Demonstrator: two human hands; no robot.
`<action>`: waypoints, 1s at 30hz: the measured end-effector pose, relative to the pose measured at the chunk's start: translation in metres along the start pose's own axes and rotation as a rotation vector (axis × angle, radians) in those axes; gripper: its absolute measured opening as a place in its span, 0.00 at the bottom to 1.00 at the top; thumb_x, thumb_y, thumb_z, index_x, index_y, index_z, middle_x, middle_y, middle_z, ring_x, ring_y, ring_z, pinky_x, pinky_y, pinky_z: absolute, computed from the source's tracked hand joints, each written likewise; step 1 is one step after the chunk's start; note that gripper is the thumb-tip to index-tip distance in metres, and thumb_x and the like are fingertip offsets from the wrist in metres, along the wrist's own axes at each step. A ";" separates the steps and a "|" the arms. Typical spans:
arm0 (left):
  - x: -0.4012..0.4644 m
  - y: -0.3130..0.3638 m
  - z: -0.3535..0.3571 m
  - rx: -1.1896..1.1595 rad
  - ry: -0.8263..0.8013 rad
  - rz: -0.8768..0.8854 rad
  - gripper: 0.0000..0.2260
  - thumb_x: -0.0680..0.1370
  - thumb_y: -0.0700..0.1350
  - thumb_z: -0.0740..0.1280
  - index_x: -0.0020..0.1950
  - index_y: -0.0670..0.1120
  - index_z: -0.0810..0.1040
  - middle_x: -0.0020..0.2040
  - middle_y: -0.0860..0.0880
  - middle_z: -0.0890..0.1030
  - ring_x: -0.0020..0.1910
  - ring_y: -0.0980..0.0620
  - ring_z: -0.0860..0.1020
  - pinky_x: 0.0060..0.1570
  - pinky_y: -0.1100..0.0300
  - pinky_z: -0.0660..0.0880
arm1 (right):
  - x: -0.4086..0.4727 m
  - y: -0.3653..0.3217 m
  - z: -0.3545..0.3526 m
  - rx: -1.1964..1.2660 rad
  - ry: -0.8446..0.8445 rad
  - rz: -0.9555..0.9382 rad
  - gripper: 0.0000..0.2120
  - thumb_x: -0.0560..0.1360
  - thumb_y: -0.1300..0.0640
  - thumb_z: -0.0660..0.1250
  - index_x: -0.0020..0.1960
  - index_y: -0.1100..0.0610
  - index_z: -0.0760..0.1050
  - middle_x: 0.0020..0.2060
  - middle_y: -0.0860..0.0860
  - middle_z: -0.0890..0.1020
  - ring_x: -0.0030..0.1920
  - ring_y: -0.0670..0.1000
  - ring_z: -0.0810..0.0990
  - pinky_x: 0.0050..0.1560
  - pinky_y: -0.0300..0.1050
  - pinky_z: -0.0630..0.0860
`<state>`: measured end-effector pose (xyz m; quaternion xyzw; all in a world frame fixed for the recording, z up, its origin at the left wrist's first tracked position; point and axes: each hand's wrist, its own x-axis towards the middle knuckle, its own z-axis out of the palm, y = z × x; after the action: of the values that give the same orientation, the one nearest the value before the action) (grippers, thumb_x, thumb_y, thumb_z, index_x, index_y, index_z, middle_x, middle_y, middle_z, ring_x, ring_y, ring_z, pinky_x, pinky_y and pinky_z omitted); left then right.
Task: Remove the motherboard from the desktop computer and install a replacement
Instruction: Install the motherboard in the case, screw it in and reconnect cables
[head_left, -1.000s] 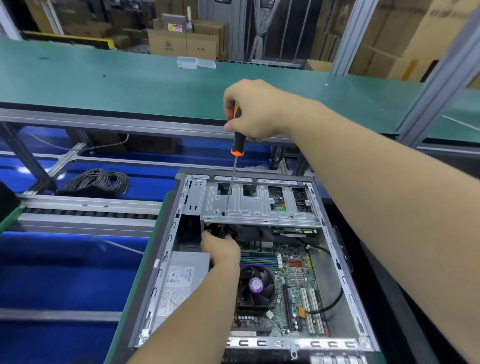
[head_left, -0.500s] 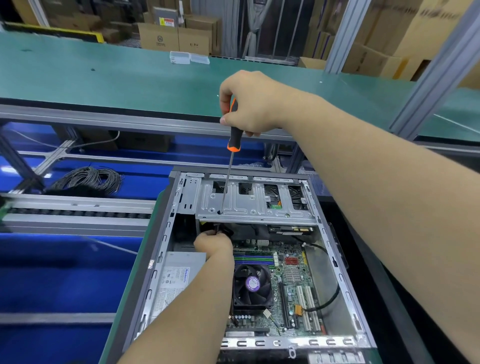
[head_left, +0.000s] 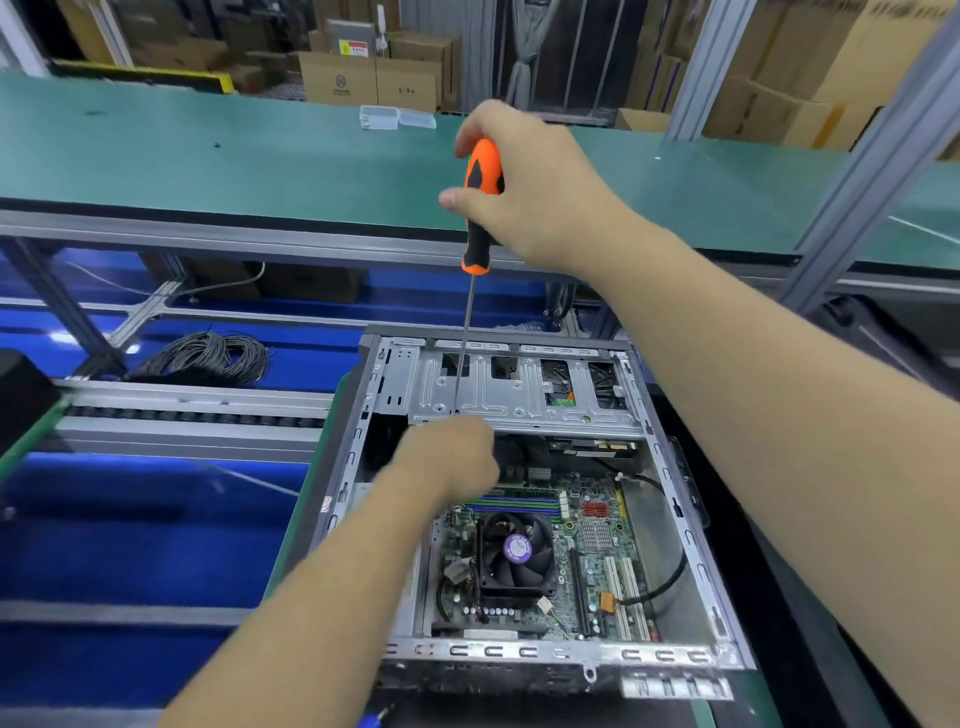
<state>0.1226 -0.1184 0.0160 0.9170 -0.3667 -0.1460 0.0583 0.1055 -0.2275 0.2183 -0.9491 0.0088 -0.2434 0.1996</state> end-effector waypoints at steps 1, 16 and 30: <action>-0.002 -0.013 -0.008 0.035 0.027 0.010 0.09 0.75 0.41 0.58 0.34 0.46 0.67 0.34 0.50 0.72 0.36 0.45 0.75 0.41 0.55 0.71 | -0.004 -0.003 -0.003 0.032 0.034 -0.009 0.18 0.77 0.48 0.70 0.63 0.54 0.71 0.51 0.50 0.76 0.48 0.52 0.73 0.48 0.42 0.70; -0.032 -0.064 0.045 0.162 0.423 -0.118 0.11 0.78 0.42 0.54 0.39 0.51 0.72 0.35 0.54 0.74 0.41 0.49 0.72 0.66 0.52 0.63 | -0.043 -0.014 0.001 0.068 0.103 -0.073 0.13 0.78 0.54 0.69 0.59 0.57 0.70 0.37 0.45 0.70 0.42 0.55 0.72 0.46 0.47 0.71; -0.030 -0.064 0.045 0.202 0.391 -0.124 0.12 0.78 0.43 0.53 0.36 0.52 0.68 0.36 0.53 0.75 0.43 0.49 0.71 0.67 0.51 0.60 | -0.077 0.012 0.062 0.084 0.068 -0.092 0.12 0.76 0.53 0.71 0.54 0.57 0.71 0.34 0.40 0.68 0.40 0.54 0.70 0.43 0.48 0.70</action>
<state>0.1298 -0.0511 -0.0334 0.9497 -0.3042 0.0689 0.0269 0.0676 -0.2064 0.1292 -0.9304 -0.0384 -0.2846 0.2276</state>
